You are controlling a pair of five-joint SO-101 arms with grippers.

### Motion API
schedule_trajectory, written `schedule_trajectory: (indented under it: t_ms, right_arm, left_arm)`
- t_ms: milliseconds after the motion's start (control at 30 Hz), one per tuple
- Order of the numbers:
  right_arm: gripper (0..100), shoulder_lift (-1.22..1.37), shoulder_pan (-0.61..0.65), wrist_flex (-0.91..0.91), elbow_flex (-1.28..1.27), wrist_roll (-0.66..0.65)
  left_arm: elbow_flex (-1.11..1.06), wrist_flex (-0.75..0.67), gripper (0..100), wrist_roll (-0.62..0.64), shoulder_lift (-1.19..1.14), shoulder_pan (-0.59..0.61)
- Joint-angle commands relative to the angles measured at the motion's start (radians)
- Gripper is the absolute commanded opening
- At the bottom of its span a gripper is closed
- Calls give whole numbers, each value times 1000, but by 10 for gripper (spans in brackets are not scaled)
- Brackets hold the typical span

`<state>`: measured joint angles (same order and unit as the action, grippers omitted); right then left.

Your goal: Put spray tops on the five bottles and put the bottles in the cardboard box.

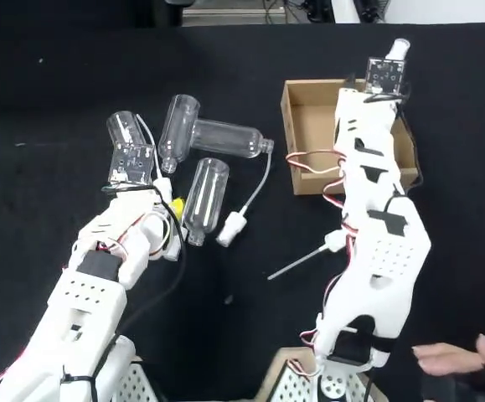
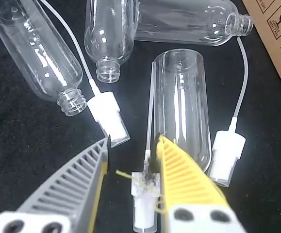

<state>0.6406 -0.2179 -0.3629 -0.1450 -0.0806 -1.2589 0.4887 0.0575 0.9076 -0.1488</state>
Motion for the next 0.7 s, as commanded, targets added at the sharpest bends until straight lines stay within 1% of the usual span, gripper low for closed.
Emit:
schedule_trajectory:
  t_ms: [0, 133, 233, 400, 533, 667]
  right_arm:
    - [343, -114, 5, 3, -1, 5]
    - [343, -205, -15, 5, -68, 6]
    - [345, -297, -17, 104, -125, 0]
    - [344, -460, -21, 482, -124, 6]
    - [343, -605, -63, 795, -81, 6]
    - [342, -723, -101, 1048, -39, 6]
  left_arm:
    - [19, -18, 148, 3, 17, -8]
    - [19, -18, 148, 3, 17, -8]
    - [19, -18, 148, 3, 17, -8]
    - [19, -18, 148, 3, 17, -8]
    - [18, -18, 148, 5, 17, -8]
    - [18, -18, 148, 5, 17, -8]
